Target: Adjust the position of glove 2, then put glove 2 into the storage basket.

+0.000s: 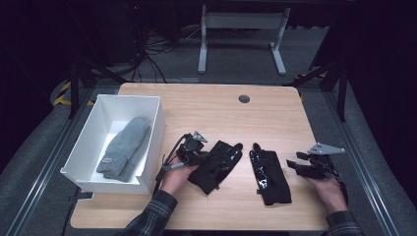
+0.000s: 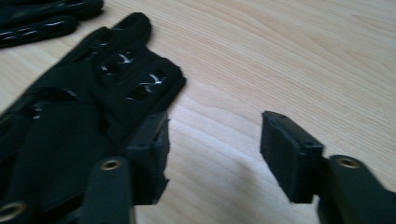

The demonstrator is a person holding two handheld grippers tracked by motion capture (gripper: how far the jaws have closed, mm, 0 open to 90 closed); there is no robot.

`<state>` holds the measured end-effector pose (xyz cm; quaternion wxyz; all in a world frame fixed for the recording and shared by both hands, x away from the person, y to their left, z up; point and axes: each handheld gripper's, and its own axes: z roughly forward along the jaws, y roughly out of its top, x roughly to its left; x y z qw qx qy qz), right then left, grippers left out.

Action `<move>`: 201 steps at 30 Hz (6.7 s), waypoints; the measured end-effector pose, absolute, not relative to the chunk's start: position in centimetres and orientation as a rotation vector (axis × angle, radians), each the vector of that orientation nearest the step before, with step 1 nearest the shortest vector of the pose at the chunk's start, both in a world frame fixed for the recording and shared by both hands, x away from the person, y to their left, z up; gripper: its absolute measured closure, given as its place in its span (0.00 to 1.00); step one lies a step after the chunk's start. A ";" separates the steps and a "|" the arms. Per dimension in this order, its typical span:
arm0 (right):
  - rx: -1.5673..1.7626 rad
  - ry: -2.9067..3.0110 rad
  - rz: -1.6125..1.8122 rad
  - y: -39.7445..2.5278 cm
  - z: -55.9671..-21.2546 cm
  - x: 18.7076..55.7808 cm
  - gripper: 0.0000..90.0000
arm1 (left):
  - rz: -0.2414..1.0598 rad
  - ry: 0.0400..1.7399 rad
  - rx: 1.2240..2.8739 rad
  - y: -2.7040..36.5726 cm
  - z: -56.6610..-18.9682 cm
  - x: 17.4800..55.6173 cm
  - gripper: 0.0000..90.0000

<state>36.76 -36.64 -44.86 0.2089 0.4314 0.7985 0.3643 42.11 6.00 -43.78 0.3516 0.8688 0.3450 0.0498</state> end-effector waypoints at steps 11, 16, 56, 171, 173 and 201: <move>1.084 2.396 1.077 -35.6 -44.4 34.6 1.00 | 0.117 0.925 2.206 7.6 -43.1 42.1 0.95; 1.055 2.472 1.063 -34.9 -44.8 34.4 1.00 | 0.110 0.932 2.206 7.7 -43.1 42.2 0.95; 0.858 2.643 1.118 -29.7 -45.3 35.2 1.00 | 0.081 0.899 2.134 5.0 -40.9 44.0 0.96; 1.235 2.212 1.010 -36.1 -45.9 38.8 0.21 | -0.102 0.624 2.311 -8.9 -43.6 39.5 1.00; 1.233 2.214 1.008 -36.2 -46.0 38.8 0.21 | -0.118 0.594 2.320 -9.0 -43.4 38.7 1.00; 1.205 2.252 0.976 -35.7 -46.7 39.1 0.17 | -0.030 0.561 2.411 -4.1 -43.0 39.3 0.87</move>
